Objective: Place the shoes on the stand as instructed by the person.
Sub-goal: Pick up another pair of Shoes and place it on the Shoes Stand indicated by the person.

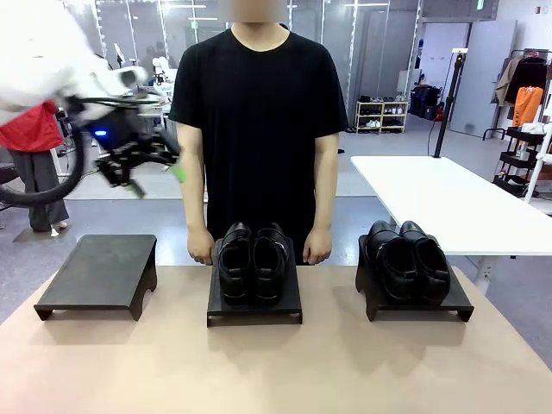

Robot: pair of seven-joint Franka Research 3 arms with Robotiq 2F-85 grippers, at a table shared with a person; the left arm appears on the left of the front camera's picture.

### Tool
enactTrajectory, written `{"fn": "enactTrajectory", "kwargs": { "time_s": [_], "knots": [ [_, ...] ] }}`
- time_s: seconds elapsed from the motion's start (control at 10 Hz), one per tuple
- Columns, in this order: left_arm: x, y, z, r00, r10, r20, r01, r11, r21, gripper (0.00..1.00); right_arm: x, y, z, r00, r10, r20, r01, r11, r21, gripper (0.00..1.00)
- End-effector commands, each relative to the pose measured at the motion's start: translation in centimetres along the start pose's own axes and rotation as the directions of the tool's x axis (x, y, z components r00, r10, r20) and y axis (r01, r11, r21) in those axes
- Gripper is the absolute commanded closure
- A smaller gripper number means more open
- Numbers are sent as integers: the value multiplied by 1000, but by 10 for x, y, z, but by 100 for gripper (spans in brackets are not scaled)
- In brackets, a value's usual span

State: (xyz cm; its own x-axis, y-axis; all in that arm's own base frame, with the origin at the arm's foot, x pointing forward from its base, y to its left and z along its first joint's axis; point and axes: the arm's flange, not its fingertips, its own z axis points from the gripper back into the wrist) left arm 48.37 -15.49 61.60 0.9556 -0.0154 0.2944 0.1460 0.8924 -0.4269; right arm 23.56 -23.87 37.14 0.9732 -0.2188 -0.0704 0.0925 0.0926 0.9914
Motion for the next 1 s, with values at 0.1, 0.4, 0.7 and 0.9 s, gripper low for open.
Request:
{"fn": "enactTrajectory", "kwargs": {
  "time_s": [0.1,0.4,0.7,0.9],
  "knots": [
    [-63,98,30,996,71,52,-56,968,-243,0,-2,0,1,1000,8,-5,-8,1000,3,0],
    [-121,182,29,977,187,103,-123,888,-444,0,-2,0,1,1000,8,-5,-8,1000,3,0],
    [-202,249,12,932,317,175,-145,769,-623,0,-2,0,1,1000,8,-5,-8,1000,3,0],
    [-259,284,-9,916,377,135,-182,694,-696,0,-2,0,1,1000,8,-5,-8,1000,3,0]
  ]
}}
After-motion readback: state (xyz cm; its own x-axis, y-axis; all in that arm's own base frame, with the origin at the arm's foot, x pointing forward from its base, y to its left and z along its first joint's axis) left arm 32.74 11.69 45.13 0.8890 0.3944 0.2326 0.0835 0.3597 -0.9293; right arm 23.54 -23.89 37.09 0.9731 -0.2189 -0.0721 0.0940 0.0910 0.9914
